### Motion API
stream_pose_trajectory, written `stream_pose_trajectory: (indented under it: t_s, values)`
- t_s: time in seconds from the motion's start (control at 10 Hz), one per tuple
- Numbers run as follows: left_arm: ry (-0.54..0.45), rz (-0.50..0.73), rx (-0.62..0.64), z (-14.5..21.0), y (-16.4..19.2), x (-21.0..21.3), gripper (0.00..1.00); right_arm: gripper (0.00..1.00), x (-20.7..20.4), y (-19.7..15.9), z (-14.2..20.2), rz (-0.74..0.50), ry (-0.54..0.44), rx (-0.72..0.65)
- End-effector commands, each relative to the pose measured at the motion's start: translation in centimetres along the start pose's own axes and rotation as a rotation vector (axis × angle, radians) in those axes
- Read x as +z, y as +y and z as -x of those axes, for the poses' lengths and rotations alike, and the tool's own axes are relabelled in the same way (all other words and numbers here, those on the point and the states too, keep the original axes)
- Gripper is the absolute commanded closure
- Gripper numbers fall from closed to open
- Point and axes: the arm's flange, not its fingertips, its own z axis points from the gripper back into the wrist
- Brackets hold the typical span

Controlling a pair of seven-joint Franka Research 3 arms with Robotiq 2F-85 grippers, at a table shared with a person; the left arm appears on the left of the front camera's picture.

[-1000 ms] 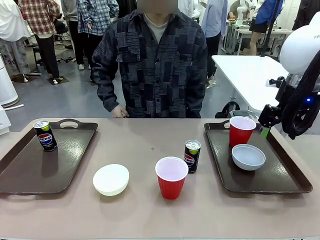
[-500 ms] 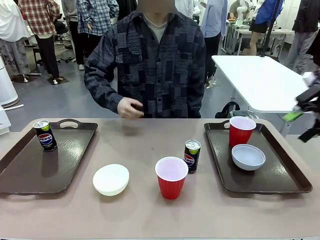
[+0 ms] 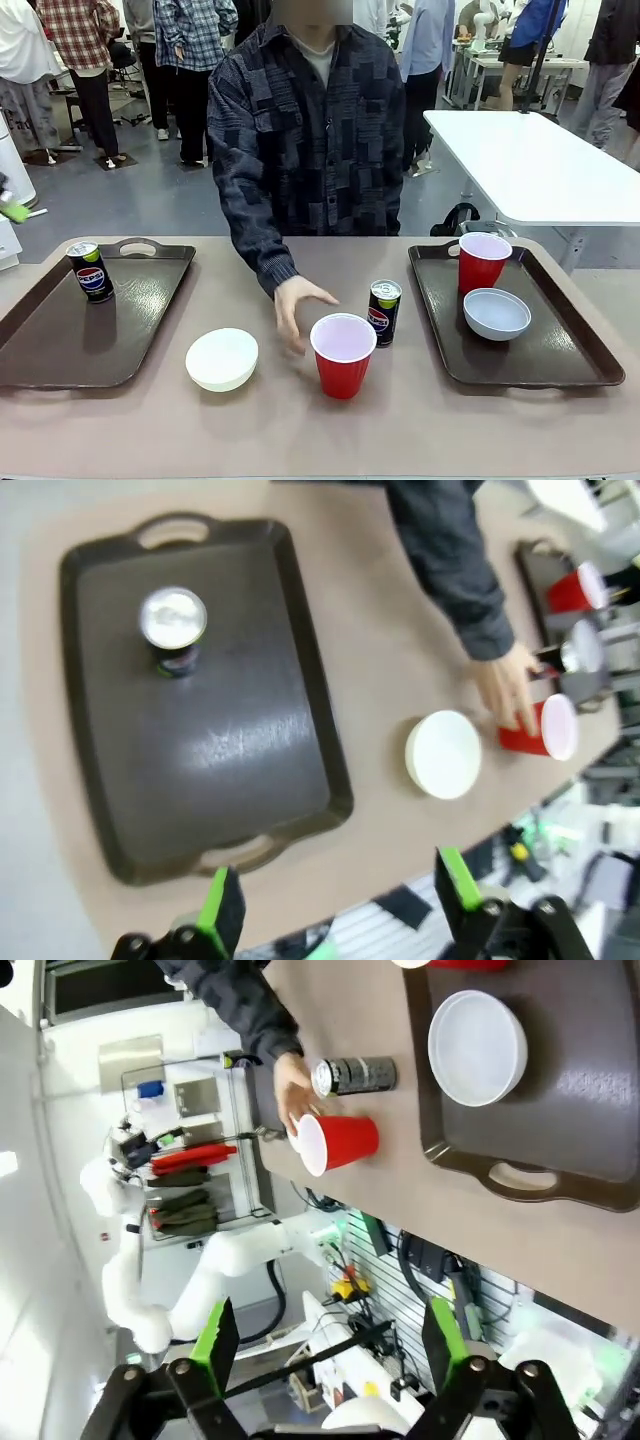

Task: Prepare tableware on both trays.
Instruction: Pick up a Picnic Bowl from the table and place it on a Handle tray.

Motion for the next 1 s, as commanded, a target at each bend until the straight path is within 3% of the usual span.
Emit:
stream_pose_trajectory:
  t_s: [0.0,0.5,0.9]
  values:
    - [0.029,-0.132,-0.047,0.7,-3.6,-3.4,0.0,0.04,0.3,-0.8,-0.9,-0.059,0.023,0.022]
    - [0.046,-0.363,-0.162,5.8,-12.2,-9.8,0.0,0.04,0.6,-2.6,-1.3,-0.097,0.044,-0.011]
    - [0.058,-0.363,-0.166,7.4,-14.2,-12.9,0.0,0.04,0.2,-2.7,-1.1,-0.076,0.044,-0.035]
